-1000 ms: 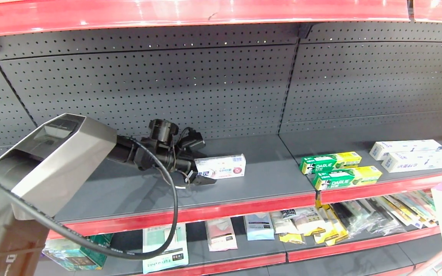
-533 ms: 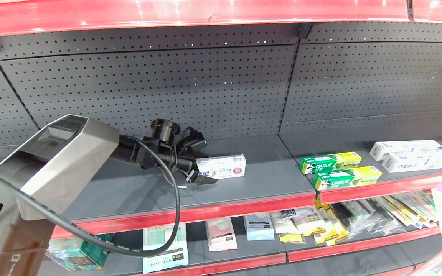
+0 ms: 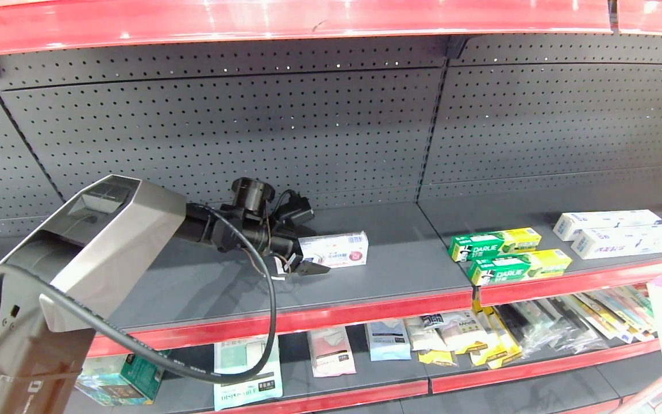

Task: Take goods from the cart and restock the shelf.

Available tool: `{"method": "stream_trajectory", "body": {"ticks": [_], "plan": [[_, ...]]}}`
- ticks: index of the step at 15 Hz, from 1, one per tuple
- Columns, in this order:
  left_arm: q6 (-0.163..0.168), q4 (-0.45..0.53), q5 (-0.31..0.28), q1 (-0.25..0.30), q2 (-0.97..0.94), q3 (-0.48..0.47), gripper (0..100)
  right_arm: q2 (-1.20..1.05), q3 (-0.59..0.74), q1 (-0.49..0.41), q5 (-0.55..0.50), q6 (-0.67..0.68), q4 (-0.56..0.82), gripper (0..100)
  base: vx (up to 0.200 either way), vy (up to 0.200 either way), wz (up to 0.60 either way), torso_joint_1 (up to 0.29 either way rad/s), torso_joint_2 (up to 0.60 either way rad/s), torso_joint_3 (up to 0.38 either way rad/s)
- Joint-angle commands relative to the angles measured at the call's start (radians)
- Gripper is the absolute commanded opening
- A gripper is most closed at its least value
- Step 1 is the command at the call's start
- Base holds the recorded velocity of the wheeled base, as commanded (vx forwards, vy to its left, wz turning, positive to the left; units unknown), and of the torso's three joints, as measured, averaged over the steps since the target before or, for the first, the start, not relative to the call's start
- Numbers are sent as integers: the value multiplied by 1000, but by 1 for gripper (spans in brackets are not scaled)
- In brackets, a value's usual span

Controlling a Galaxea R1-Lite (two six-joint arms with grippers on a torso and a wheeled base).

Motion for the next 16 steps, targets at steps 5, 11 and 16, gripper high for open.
{"method": "stream_trajectory", "body": {"ticks": [5,11,16], "plan": [[2,1,1,0,27,-16,0,2,-1,0,0,0,0,0,0,0,0,0,0,0],[3,17,1,0,28,-39,0,1,-4,0,-1,0,0,0,0,0,0,0,0,0],[127,173,-27,9,-26,-28,0,2,-4,0,-1,0,-2,0,0,0,0,0,0,0]]}}
